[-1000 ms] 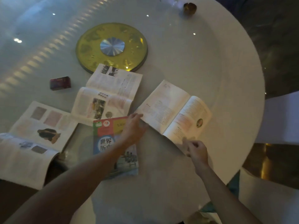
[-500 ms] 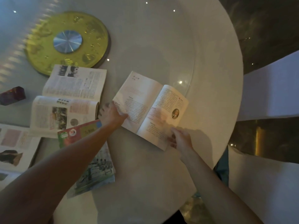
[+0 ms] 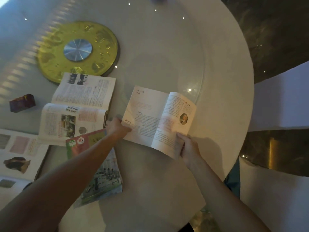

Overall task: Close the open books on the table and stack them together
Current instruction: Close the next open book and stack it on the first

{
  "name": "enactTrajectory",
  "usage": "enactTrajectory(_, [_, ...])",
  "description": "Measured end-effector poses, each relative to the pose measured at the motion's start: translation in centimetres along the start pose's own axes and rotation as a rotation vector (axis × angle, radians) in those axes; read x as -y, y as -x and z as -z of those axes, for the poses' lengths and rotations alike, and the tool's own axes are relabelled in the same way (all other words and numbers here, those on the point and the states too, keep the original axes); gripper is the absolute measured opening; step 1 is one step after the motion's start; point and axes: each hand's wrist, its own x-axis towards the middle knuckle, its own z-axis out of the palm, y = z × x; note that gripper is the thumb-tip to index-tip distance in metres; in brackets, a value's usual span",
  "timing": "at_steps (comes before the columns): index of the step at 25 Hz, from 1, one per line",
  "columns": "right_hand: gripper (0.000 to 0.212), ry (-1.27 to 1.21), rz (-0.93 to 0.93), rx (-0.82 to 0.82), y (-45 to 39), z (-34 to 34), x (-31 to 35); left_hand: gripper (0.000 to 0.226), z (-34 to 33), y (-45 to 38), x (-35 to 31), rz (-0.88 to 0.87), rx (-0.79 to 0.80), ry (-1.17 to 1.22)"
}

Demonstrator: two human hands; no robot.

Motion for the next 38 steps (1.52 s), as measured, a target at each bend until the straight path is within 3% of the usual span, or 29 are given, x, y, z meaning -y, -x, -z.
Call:
enactTrajectory(5, [0.011, 0.103, 0.174, -0.073, 1.2, 1.5, 3.0, 0.037, -0.5, 4.0, -0.8, 0.007, 0.116, 0.209])
enactTrajectory(10, [0.019, 0.357, 0.415, -0.042, 3.0, 2.0, 6.8, 0.026, -2.6, 6.4, 0.3, -0.001, 0.190, 0.197])
enactTrajectory(14, [0.024, 0.684, 0.510, 0.218, 4.5, -2.2, 5.8, 0.014, -4.0, 8.9, -0.1, 0.027, 0.177, 0.457])
enactTrajectory(16, [0.030, 0.857, 0.491, 0.333, 3.8, -4.0, 3.5, 0.029, -4.1, 8.5, 0.2, 0.135, 0.166, 0.640])
enactTrajectory(18, [0.031, 0.962, 0.518, 0.266, 2.0, -4.2, 1.4, 0.038, -3.7, 8.1, 0.6, 0.197, 0.184, 0.762])
enactTrajectory(20, [0.028, 0.983, 0.540, 0.048, 0.1, -2.8, -0.2, 0.038, -3.3, 7.9, 0.8, 0.176, 0.209, 0.747])
enactTrajectory(22, [0.031, 1.010, 0.445, -0.092, -0.6, -0.8, -1.0, 0.031, -3.5, 7.7, 0.7, 0.127, 0.218, 0.688])
enactTrajectory(25, [0.029, 0.914, 0.287, -0.070, -0.4, 1.0, -1.5, 0.016, -3.9, 8.1, 0.5, 0.083, 0.239, 0.600])
enactTrajectory(28, [0.036, 0.724, 0.248, 0.023, 1.3, 1.3, -0.6, 0.012, -4.3, 8.7, 1.0, 0.048, 0.228, 0.552])
enactTrajectory(31, [0.066, 0.585, 0.262, 0.229, 3.4, 0.7, 1.3, 0.026, -3.5, 9.4, 1.7, 0.020, 0.197, 0.590])
enactTrajectory(34, [0.033, 0.511, 0.298, 0.267, 5.4, -1.5, 3.8, 0.053, -1.6, 10.0, 2.2, -0.050, 0.245, 0.686])
enactTrajectory(36, [0.027, 0.462, 0.309, 0.303, 6.2, -2.7, 5.3, 0.045, -0.1, 10.2, 2.4, -0.097, 0.271, 0.773])
enactTrajectory(38, [0.039, 0.389, 0.322, 0.398, 6.9, -3.7, 6.5, 0.029, 2.2, 10.3, 2.8, -0.088, 0.272, 0.891])
